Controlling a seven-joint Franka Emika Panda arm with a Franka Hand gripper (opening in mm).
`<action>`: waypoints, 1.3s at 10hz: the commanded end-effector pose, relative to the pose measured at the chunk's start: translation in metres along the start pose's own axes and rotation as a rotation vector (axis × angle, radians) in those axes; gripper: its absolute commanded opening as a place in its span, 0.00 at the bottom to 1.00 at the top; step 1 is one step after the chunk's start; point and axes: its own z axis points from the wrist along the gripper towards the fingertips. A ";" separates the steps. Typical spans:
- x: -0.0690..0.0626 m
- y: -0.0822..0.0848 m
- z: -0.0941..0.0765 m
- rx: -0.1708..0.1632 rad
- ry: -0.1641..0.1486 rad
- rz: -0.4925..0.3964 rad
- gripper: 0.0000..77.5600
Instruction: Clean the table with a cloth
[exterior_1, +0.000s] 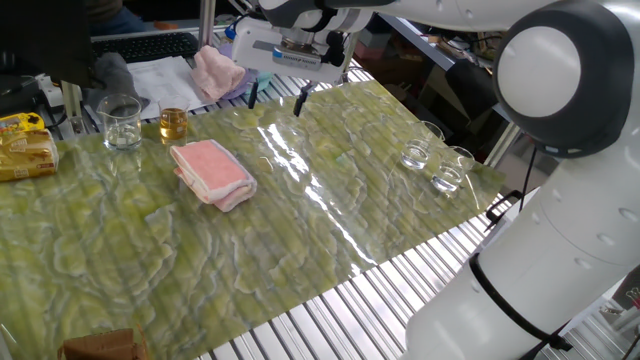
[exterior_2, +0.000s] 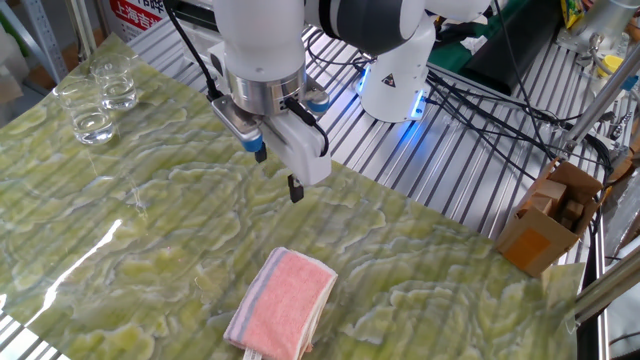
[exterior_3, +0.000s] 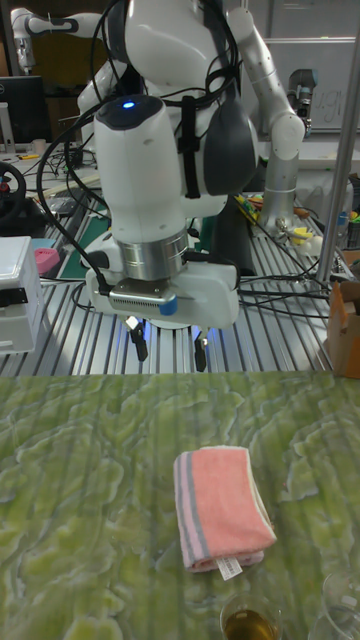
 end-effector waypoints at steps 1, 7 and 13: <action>-0.002 0.002 0.001 0.012 -0.072 -0.036 1.00; -0.010 0.011 0.014 0.006 -0.070 -0.026 1.00; -0.026 0.024 0.048 0.005 -0.067 -0.018 1.00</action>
